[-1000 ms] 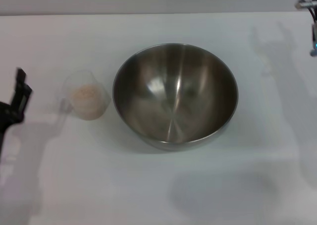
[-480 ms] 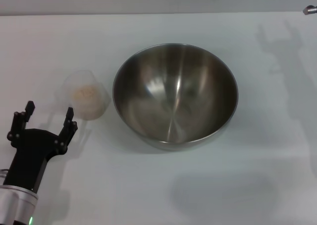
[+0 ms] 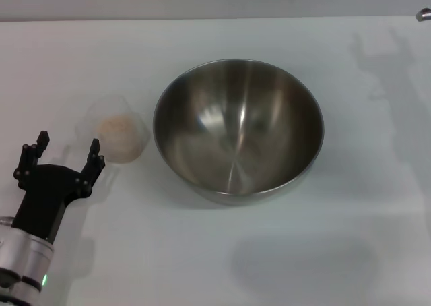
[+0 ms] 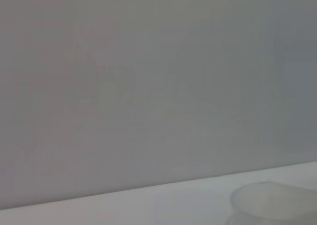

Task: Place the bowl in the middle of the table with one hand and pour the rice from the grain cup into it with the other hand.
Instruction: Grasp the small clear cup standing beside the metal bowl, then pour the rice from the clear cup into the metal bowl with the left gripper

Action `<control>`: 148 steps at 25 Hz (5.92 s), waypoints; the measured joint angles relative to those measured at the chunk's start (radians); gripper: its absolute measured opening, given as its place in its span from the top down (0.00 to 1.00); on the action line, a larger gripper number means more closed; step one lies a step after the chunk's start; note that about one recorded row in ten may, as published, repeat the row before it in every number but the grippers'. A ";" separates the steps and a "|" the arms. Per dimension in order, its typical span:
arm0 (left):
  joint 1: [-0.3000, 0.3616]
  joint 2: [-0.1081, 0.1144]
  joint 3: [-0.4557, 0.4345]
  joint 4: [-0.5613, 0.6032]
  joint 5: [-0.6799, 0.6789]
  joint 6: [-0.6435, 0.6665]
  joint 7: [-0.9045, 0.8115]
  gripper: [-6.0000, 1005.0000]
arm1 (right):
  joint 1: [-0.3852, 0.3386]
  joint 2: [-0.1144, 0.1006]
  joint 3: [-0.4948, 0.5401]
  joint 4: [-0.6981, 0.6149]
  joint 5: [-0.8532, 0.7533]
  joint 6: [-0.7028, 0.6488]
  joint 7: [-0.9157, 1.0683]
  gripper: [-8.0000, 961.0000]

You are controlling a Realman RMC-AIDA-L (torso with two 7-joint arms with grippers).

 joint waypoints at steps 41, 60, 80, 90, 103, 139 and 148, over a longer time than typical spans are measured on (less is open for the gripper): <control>-0.082 0.000 -0.071 0.049 -0.024 -0.058 -0.008 0.26 | 0.042 0.006 0.016 0.021 0.008 0.065 -0.003 0.22; -0.093 0.000 -0.069 0.052 -0.024 -0.069 -0.009 0.57 | 0.042 0.006 0.015 0.021 0.000 0.067 -0.001 0.22; -0.157 0.000 -0.071 0.064 -0.024 0.006 0.078 0.96 | 0.042 0.006 0.017 0.024 0.006 0.063 -0.003 0.22; -0.247 0.001 -0.062 0.042 0.028 0.172 0.498 0.96 | 0.049 0.005 0.057 0.040 0.000 0.053 -0.008 0.22; -0.303 0.000 0.037 -0.008 0.252 0.106 1.282 0.96 | 0.052 0.002 0.057 0.047 0.000 0.053 -0.009 0.22; -0.280 0.000 0.090 -0.008 0.296 0.058 1.799 0.95 | 0.066 -0.002 0.057 0.077 0.000 0.052 -0.011 0.22; -0.259 0.000 0.069 -0.028 0.293 0.082 1.694 0.94 | 0.064 -0.001 0.057 0.078 0.000 0.052 -0.011 0.22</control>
